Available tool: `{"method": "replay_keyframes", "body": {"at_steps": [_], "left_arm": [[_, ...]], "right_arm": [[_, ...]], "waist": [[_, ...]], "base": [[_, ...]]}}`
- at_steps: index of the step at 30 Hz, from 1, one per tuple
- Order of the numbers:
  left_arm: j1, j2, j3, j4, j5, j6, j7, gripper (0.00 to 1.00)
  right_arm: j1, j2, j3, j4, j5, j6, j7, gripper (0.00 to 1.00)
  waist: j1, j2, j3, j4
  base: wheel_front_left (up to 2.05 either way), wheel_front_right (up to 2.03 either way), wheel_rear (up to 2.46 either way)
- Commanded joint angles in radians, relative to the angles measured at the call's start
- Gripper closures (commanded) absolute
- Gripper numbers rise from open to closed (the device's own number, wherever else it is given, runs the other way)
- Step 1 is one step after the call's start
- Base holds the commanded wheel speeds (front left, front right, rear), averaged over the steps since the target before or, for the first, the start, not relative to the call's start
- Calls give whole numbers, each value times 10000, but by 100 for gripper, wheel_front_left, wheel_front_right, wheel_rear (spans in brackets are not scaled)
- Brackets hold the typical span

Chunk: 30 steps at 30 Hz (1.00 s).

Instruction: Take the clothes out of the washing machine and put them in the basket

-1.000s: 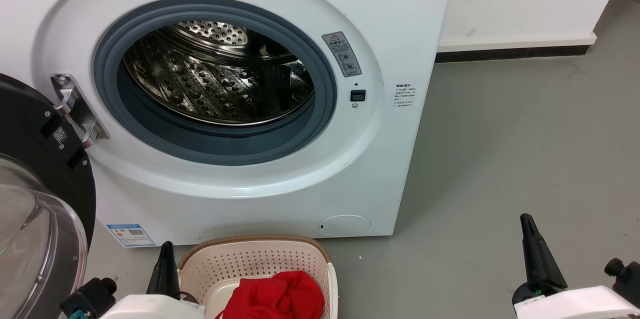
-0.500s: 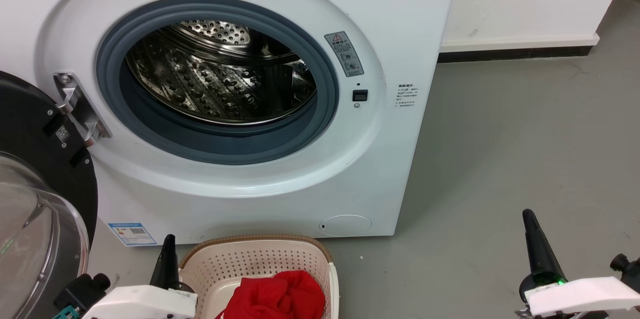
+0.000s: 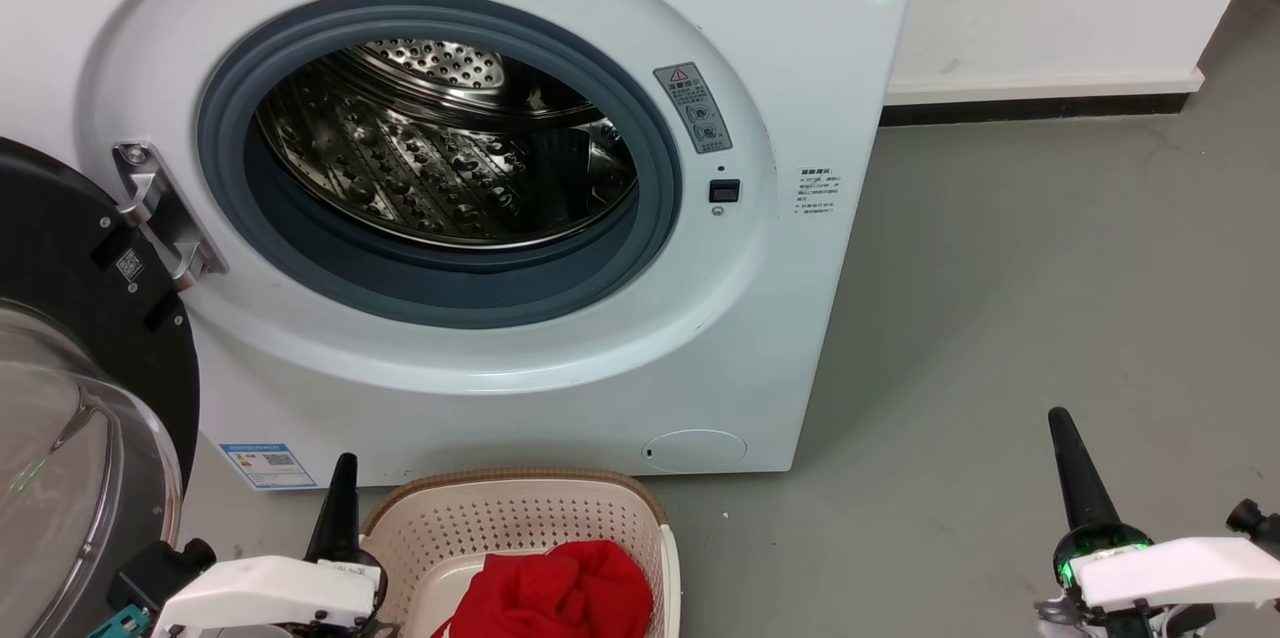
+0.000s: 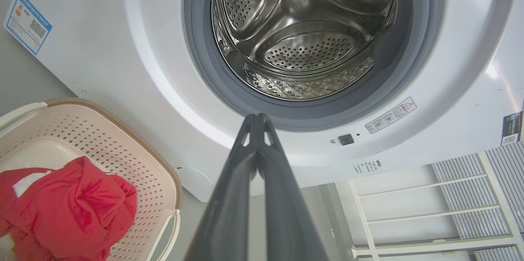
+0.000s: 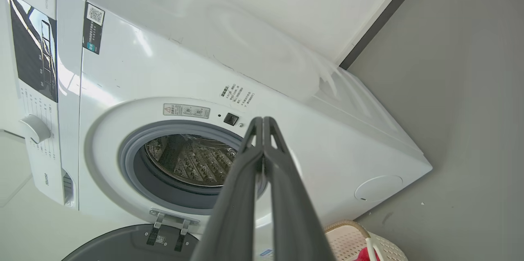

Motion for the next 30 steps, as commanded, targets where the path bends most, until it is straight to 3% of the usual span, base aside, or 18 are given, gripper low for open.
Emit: {"method": "replay_keyframes", "body": {"at_steps": [1, 30], "left_arm": [[-228, 21, 48, -45, -227, -55, 65, 100], [-720, 25, 241, 289, -3043, -464, 771, 100]], "right_arm": [[-280, -60, -33, -18, 235, -1, 39, 100], [-838, -29, -348, 611, 2935, -2, 777, 100]], "waist": [[0, 0, 0, 4], [0, 0, 5, 108]], "base": [[0, 0, 0], [0, 0, 0]]}}
